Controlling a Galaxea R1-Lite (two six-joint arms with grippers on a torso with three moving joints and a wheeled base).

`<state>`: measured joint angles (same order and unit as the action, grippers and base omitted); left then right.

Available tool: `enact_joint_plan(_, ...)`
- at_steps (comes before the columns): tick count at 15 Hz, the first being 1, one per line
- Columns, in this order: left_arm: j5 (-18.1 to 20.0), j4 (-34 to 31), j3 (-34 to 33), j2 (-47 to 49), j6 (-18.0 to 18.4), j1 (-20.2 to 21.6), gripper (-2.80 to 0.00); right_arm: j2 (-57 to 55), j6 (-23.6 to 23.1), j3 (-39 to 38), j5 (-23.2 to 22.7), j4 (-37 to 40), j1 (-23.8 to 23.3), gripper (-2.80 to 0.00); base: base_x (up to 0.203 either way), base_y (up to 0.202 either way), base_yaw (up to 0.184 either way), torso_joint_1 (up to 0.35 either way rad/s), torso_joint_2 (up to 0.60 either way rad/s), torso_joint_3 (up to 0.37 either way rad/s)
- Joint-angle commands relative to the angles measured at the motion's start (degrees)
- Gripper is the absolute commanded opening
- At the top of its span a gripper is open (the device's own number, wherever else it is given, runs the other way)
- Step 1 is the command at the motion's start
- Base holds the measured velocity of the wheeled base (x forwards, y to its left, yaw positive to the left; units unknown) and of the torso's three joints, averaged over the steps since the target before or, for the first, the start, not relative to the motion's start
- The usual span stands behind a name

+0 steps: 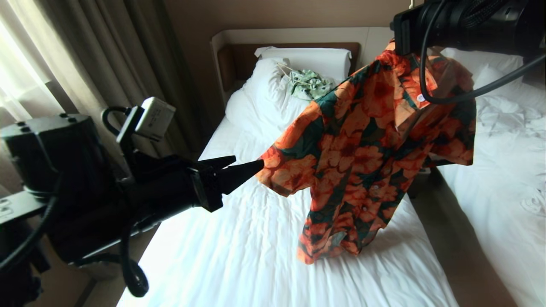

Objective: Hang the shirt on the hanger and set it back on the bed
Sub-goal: Take the clothes hanger out of the clothes

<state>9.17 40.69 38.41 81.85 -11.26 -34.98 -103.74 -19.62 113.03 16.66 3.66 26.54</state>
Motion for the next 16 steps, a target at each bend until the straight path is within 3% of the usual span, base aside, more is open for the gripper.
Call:
enact_joint_plan(1,0.0,6.3,-0.1,7.8,0.5,-0.4,0.00,0.2,0.0,-0.1,0.0,0.1,-0.1,-2.80,0.000,0.000,0.000,0.000,0.00,0.000)
enact_joint_plan(3,0.1,9.0,1.0,10.2,1.2,-0.2,0.00,0.5,0.0,-0.1,-0.1,0.1,-0.7,-2.80,0.000,0.000,0.000,0.000,0.00,0.000)
enact_joint_plan(16,0.0,10.1,6.1,15.8,4.6,-2.0,0.00,1.0,2.0,-0.4,-0.7,0.7,-1.1,-2.80,0.000,0.000,0.000,0.000,0.00,0.000)
